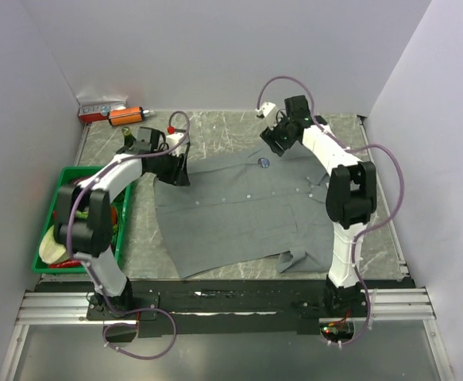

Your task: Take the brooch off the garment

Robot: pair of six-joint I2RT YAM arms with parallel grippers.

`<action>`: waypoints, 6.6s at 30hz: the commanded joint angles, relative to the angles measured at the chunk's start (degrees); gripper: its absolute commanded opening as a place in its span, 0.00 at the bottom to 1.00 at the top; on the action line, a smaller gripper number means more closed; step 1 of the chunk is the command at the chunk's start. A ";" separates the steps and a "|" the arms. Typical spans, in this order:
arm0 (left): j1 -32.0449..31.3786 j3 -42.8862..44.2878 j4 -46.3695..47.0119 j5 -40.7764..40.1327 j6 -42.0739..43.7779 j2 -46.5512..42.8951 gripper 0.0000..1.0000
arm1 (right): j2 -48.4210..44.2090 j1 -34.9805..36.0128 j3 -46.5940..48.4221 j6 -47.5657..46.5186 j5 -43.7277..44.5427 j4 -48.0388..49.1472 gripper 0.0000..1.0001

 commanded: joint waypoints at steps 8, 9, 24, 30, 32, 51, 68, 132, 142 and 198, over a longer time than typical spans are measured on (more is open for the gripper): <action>2.67 6.63 -4.61 -0.30 1.70 13.27 0.48 | 7.71 1.33 0.11 -7.88 -2.24 10.61 0.76; 2.67 7.24 -4.96 -0.73 2.49 13.54 0.48 | 7.89 1.33 -0.51 -10.50 -2.86 10.88 0.77; 2.85 9.53 -10.50 0.49 5.84 14.95 0.48 | 9.56 2.91 -3.15 -20.28 -9.73 6.58 0.81; 2.85 9.00 -10.15 0.93 5.75 14.77 0.48 | 10.87 3.53 -2.01 -20.98 -9.11 4.73 0.80; 2.76 9.44 -10.32 0.93 5.75 15.04 0.47 | 11.32 3.70 -2.01 -21.51 -8.33 4.73 0.80; 2.76 6.98 -10.15 1.37 7.68 12.05 0.46 | 4.38 4.23 -9.48 -16.33 -1.29 22.39 0.63; 2.76 6.37 -7.43 3.66 4.35 11.17 0.46 | 4.99 5.20 -9.84 -18.35 3.46 26.19 0.38; 2.76 12.52 -8.83 6.82 2.59 13.72 0.46 | 4.30 5.55 -2.71 3.88 14.29 11.59 0.00; 2.50 11.03 -6.46 8.93 0.31 11.35 0.46 | -14.16 10.47 -23.95 9.77 -1.21 19.48 0.00; 0.39 9.97 -7.95 2.87 -5.85 18.38 0.43 | 9.91 5.20 -9.57 0.11 30.27 31.98 0.40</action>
